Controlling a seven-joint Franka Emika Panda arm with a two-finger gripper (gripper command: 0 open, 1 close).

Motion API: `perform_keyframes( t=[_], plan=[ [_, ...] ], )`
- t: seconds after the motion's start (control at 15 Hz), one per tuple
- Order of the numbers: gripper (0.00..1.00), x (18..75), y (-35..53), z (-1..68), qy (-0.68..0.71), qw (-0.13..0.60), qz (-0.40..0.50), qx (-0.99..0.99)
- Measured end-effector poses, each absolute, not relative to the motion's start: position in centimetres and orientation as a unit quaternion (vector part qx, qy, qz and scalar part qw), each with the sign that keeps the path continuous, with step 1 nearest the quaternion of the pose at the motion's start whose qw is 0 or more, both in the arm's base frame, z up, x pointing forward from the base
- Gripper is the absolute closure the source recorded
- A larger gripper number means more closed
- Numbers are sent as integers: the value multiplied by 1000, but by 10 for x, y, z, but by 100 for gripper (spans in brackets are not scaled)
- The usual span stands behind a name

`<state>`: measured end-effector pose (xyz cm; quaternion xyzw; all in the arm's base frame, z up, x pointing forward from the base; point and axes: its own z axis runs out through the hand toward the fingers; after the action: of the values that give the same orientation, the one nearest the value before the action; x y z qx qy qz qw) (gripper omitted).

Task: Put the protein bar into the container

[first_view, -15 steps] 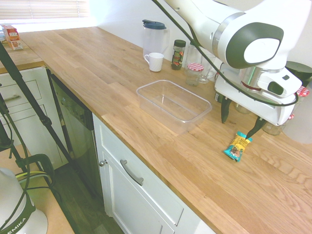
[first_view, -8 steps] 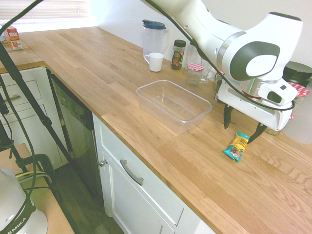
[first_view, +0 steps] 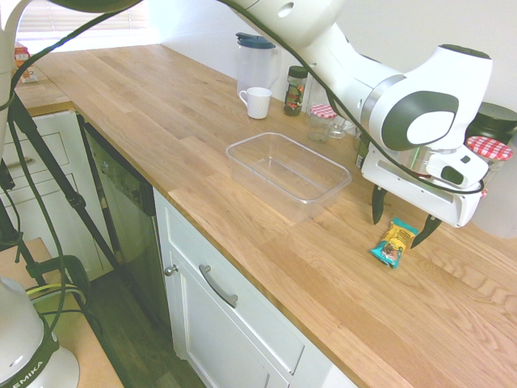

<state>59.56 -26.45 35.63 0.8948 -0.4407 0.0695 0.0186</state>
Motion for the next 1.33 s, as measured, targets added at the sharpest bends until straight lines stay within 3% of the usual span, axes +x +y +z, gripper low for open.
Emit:
perform_keyframes(
  t=[0.2, 0.27, 1.33],
  plan=[
    [0, 598, -266, 348, -441, 21, 65, 895],
    [100, 599, -266, 347, -440, 22, 65, 895],
    [100, 613, -267, 341, -430, 26, 67, 900]
  ],
)
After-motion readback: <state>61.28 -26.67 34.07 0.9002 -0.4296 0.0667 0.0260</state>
